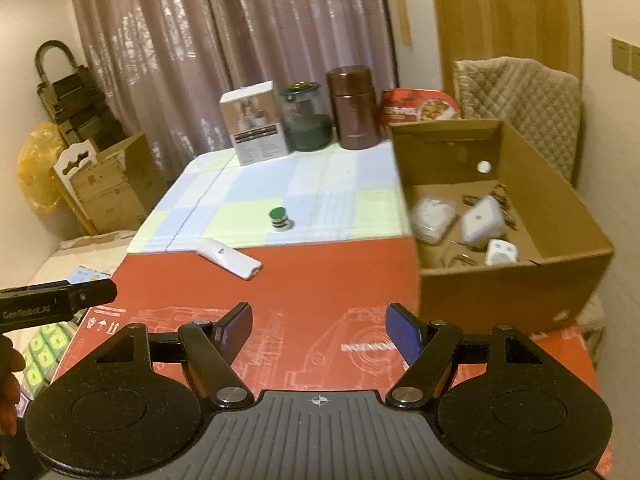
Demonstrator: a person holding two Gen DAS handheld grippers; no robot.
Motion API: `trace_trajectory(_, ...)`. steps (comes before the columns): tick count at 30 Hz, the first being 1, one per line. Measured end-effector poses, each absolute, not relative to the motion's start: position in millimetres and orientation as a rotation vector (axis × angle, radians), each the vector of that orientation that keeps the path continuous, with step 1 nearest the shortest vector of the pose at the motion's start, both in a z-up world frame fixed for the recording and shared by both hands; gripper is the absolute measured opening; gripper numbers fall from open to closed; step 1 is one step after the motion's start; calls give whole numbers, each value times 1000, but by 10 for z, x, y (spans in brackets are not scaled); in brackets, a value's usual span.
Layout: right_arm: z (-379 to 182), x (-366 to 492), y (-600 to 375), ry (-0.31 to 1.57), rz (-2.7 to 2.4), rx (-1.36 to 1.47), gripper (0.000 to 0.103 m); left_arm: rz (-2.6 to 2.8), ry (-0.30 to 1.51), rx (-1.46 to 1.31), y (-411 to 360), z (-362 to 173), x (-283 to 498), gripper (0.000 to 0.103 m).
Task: Organize rigid objects
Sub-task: 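Withdraw both tools from the box back over the table, then grasp the white remote-like device with the left tool while the right tool approaches the green-capped bottle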
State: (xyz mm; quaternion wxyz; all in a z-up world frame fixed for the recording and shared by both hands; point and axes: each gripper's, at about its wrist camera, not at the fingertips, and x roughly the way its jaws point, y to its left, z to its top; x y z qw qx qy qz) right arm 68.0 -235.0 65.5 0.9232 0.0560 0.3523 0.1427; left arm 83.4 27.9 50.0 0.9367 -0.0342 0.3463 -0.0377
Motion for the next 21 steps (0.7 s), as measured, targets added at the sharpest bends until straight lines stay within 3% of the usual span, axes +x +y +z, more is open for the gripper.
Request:
trace_trajectory(16, -97, 1908, -1751, 721, 415, -37, 70, -36, 768, -50, 673, -165, 1944, 85)
trace_trajectory(21, -434, 2271, -1567, 757, 437, -79, 64, -34, 784, -39, 741, -433, 2330, 85)
